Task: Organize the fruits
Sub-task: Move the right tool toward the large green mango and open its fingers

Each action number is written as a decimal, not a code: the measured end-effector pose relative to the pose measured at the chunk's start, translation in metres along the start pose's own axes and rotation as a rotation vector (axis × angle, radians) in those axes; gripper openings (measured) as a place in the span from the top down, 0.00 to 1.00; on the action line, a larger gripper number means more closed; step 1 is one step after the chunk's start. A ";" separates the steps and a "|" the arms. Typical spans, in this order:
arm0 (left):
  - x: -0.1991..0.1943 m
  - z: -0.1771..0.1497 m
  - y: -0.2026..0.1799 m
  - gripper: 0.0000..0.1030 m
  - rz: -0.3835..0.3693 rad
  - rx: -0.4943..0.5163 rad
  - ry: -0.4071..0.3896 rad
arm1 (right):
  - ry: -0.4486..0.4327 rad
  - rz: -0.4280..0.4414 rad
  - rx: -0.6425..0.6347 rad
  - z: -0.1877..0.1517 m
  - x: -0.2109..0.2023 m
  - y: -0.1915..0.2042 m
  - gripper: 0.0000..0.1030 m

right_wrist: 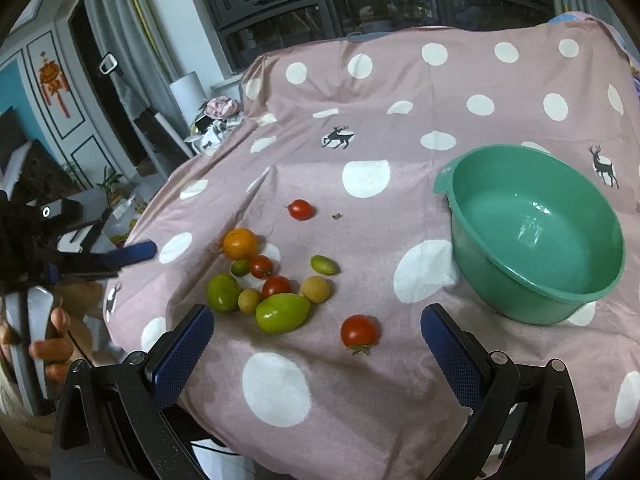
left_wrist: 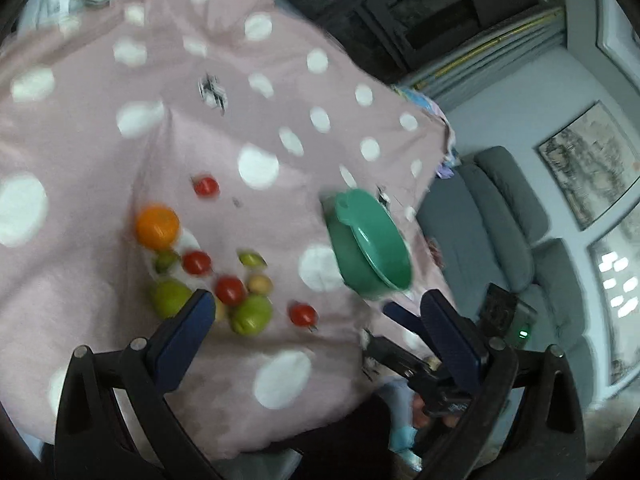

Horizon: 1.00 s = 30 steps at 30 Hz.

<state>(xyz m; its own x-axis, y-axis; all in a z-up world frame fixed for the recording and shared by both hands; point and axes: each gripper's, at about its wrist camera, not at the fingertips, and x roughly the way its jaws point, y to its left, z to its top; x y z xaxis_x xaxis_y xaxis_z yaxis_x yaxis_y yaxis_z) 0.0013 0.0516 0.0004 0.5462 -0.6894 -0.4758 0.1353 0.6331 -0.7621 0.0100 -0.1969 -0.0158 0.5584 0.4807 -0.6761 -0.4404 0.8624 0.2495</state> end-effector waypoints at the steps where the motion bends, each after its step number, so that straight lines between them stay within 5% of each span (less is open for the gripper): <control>1: 0.003 -0.001 0.004 0.00 -0.026 -0.023 0.020 | 0.004 0.004 0.002 -0.001 0.001 -0.001 0.00; 5: 0.006 -0.002 0.010 0.01 0.065 -0.026 0.041 | 0.031 0.016 0.002 -0.004 0.008 -0.002 0.00; 8: 0.009 -0.001 0.004 0.01 0.183 0.042 0.042 | 0.046 0.040 -0.004 -0.008 0.015 -0.001 0.00; 12: 0.014 0.000 -0.004 0.02 0.245 0.107 0.022 | 0.074 0.084 0.002 -0.013 0.026 0.001 0.00; 20: 0.039 -0.017 0.012 0.24 0.436 0.276 0.070 | 0.099 0.154 -0.015 -0.020 0.040 0.006 0.08; 30: 0.052 -0.022 0.024 0.34 0.514 0.366 0.115 | 0.151 0.202 -0.062 -0.020 0.066 0.018 0.24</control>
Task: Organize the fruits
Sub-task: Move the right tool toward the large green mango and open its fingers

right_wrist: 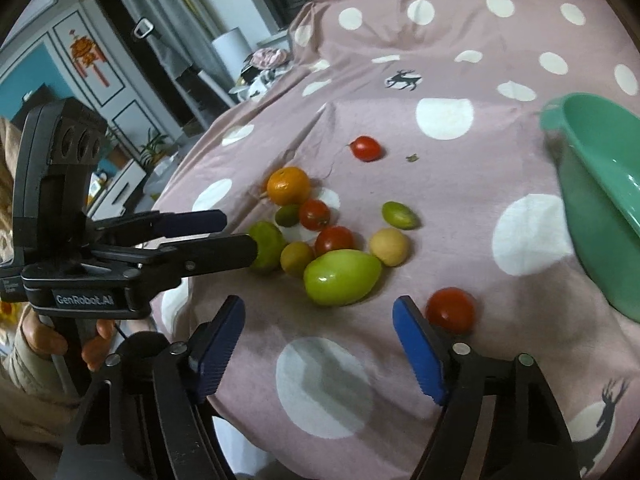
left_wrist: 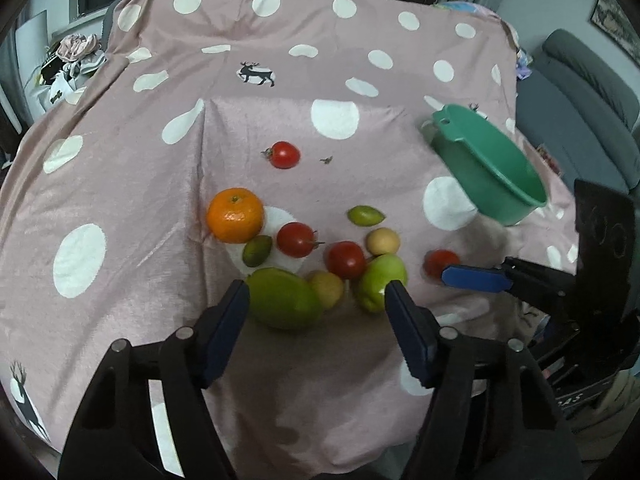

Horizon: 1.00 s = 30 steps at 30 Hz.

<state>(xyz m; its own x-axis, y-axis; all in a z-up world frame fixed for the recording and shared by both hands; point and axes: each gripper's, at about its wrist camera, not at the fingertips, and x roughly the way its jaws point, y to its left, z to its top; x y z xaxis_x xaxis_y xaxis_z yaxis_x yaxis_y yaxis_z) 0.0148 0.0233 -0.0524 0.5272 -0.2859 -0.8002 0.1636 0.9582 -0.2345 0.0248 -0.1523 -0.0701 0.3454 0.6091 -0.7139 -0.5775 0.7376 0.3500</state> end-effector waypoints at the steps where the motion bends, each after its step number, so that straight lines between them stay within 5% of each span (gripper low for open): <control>1: 0.002 0.000 0.001 0.36 0.002 -0.001 0.005 | 0.004 -0.001 -0.003 0.001 0.002 0.001 0.25; 18: 0.028 0.004 0.017 0.41 -0.010 -0.020 0.064 | 0.074 -0.030 -0.030 0.017 0.038 -0.004 0.25; 30: 0.035 0.002 0.019 0.44 -0.079 -0.032 0.080 | 0.101 -0.083 -0.080 0.018 0.047 0.001 0.43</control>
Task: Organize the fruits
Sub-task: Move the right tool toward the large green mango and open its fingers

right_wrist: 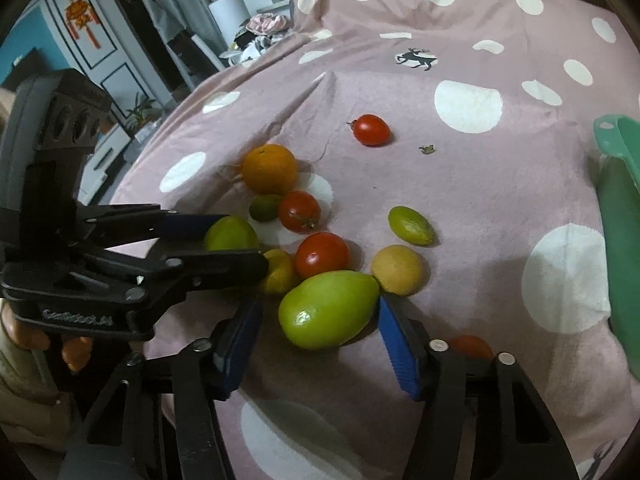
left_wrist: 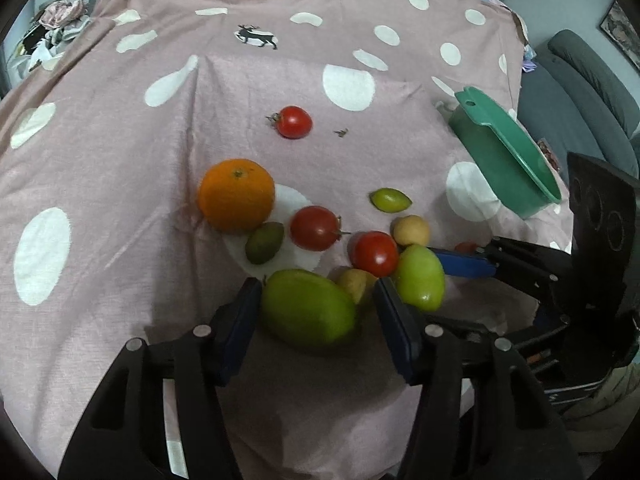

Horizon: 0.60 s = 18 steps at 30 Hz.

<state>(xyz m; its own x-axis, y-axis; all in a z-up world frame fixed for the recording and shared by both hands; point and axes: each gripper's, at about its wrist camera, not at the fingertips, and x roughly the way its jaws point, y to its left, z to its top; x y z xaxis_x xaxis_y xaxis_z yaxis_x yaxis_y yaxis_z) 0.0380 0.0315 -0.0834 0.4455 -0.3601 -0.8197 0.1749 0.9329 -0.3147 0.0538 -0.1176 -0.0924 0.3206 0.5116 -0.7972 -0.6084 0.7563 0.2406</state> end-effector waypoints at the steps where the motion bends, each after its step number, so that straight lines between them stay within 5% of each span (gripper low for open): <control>1: 0.000 0.000 -0.001 0.44 0.000 0.002 0.005 | 0.006 -0.008 -0.005 0.001 0.001 0.000 0.48; 5: -0.001 0.001 0.002 0.46 -0.011 -0.009 0.011 | 0.017 -0.013 -0.012 0.001 0.002 -0.002 0.52; 7: -0.003 0.002 0.005 0.57 -0.017 -0.025 0.005 | 0.013 -0.015 -0.009 0.001 0.002 -0.002 0.53; 14: -0.004 0.002 0.004 0.57 -0.007 -0.030 0.005 | 0.000 -0.005 0.003 0.002 -0.002 -0.001 0.53; 18: -0.001 0.003 0.004 0.38 -0.003 -0.007 0.048 | 0.005 -0.008 0.002 0.000 -0.003 -0.002 0.53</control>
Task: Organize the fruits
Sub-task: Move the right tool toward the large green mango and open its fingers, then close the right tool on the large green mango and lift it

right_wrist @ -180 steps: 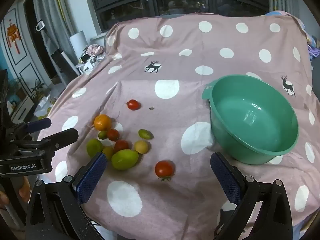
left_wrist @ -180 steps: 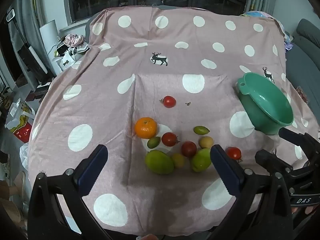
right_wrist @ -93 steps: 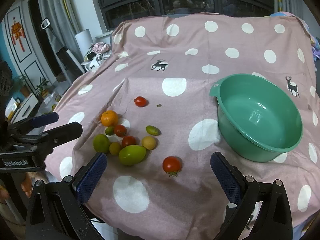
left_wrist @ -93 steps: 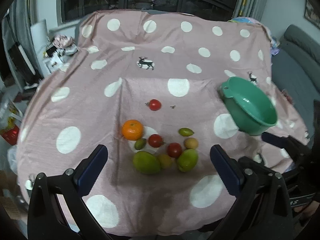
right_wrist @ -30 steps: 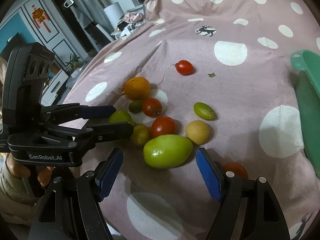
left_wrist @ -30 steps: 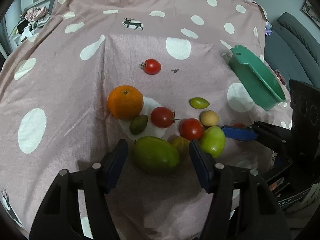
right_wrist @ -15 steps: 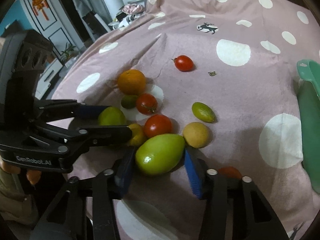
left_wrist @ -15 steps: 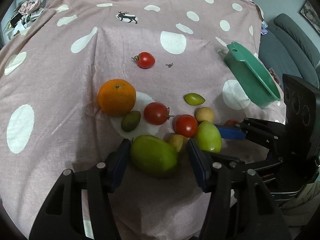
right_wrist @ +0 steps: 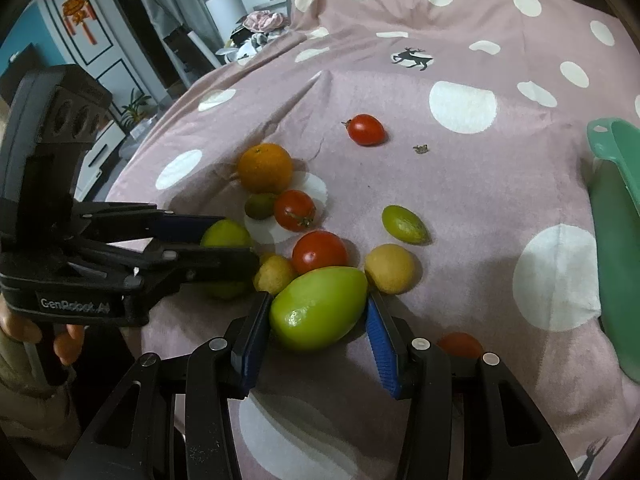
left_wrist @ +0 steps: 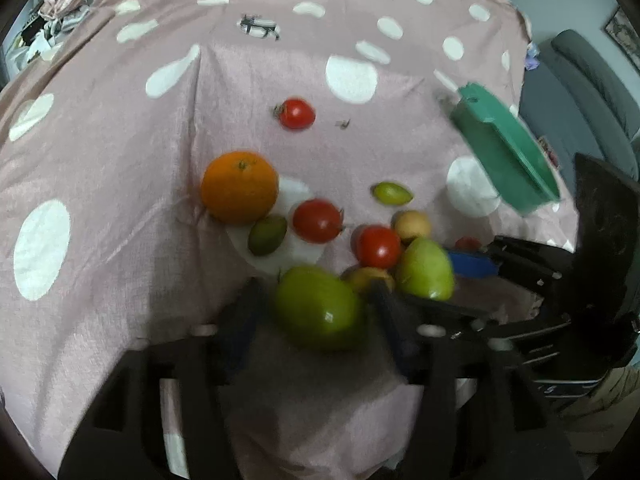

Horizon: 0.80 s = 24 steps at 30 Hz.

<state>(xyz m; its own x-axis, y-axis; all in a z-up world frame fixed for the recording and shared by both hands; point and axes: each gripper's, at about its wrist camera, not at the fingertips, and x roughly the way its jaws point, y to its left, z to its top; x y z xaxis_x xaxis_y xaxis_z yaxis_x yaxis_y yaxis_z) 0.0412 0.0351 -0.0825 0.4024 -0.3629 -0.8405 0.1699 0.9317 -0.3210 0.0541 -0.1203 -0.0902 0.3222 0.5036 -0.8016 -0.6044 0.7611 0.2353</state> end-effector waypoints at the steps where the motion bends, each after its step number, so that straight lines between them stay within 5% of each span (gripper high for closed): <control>1: 0.000 -0.001 -0.004 0.36 0.015 0.024 0.007 | -0.003 0.000 0.003 0.000 -0.001 -0.001 0.53; 6: 0.004 -0.002 -0.006 0.38 0.034 0.051 0.027 | -0.013 0.008 0.008 -0.001 -0.005 -0.002 0.53; 9: 0.007 0.000 -0.003 0.54 0.028 0.027 0.031 | -0.011 0.011 0.011 -0.001 -0.004 -0.002 0.53; 24: -0.013 0.004 -0.008 0.55 0.022 -0.007 -0.069 | -0.060 0.005 0.014 0.000 -0.018 -0.003 0.53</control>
<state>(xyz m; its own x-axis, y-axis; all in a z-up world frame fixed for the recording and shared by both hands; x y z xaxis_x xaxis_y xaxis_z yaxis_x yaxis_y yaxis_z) 0.0379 0.0322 -0.0674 0.4668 -0.3425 -0.8153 0.1539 0.9393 -0.3065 0.0499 -0.1319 -0.0765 0.3626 0.5309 -0.7660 -0.5959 0.7640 0.2474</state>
